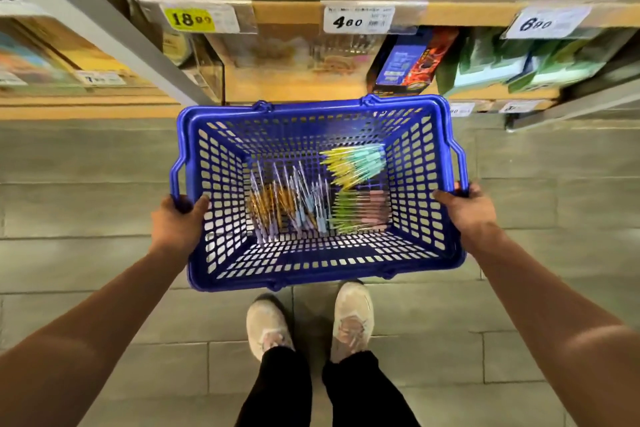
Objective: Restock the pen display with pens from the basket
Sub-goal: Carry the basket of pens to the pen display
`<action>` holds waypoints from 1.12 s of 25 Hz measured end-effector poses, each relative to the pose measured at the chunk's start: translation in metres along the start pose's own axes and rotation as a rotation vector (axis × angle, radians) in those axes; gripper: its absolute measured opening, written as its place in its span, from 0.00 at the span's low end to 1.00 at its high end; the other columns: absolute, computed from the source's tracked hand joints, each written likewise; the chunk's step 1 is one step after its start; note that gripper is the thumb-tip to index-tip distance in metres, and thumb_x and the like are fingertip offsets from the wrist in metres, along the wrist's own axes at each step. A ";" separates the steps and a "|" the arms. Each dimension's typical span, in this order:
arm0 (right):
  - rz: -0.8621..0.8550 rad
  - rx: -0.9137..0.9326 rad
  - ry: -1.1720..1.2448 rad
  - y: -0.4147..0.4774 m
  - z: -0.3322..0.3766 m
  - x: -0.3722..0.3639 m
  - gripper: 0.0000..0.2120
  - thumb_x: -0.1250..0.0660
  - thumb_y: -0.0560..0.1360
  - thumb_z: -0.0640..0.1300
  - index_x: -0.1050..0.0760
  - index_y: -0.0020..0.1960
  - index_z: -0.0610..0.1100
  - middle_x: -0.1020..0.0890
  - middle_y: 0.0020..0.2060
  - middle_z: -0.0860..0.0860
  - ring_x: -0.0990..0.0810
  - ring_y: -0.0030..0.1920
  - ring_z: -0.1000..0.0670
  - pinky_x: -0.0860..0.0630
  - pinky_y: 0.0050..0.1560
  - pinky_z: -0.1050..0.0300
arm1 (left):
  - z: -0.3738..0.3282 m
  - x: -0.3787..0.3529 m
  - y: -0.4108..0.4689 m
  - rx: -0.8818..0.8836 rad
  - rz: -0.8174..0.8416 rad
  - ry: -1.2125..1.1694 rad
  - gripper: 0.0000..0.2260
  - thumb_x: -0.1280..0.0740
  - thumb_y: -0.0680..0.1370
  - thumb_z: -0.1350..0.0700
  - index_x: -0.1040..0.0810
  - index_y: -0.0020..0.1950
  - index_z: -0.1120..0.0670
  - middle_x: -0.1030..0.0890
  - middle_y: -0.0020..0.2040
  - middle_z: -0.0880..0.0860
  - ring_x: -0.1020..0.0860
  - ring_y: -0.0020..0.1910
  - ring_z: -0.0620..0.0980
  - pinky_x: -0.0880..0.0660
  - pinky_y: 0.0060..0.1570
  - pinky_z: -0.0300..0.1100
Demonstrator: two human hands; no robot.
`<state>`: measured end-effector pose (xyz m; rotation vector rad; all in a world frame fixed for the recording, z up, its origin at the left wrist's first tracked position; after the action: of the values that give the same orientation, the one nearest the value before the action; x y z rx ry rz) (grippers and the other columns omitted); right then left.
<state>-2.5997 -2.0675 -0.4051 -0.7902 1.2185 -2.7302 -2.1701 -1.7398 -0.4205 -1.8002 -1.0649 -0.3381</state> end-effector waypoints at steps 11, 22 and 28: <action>-0.005 -0.058 -0.012 0.018 -0.056 -0.013 0.10 0.24 0.72 0.39 0.23 0.47 0.48 0.14 0.45 0.44 0.14 0.41 0.44 0.17 0.47 0.46 | 0.005 -0.017 0.019 -0.024 0.026 0.130 0.16 0.28 0.78 0.46 0.24 0.53 0.58 0.17 0.49 0.59 0.18 0.48 0.62 0.20 0.54 0.59; 0.013 0.003 0.041 0.044 -0.029 -0.002 0.14 0.26 0.74 0.39 0.24 0.58 0.45 0.15 0.47 0.46 0.14 0.44 0.45 0.17 0.46 0.48 | -0.021 -0.053 0.032 -0.047 0.043 0.061 0.16 0.27 0.77 0.45 0.25 0.52 0.56 0.17 0.50 0.61 0.18 0.50 0.63 0.21 0.55 0.61; -0.004 0.040 0.095 0.056 -0.016 -0.007 0.15 0.26 0.74 0.38 0.25 0.59 0.44 0.15 0.45 0.48 0.14 0.40 0.49 0.17 0.41 0.52 | -0.034 -0.058 0.043 -0.053 0.025 0.033 0.15 0.26 0.76 0.44 0.25 0.49 0.53 0.18 0.46 0.58 0.17 0.50 0.63 0.20 0.55 0.61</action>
<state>-2.6099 -2.0938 -0.4567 -0.6672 1.1758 -2.8152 -2.1627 -1.8046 -0.4668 -1.8470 -1.0179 -0.3827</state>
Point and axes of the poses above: each hand's wrist, its own y-axis towards the middle knuckle, its own x-axis out of the back of the hand, z = x × y, the point moved 7 cm from there along y, towards the middle knuckle
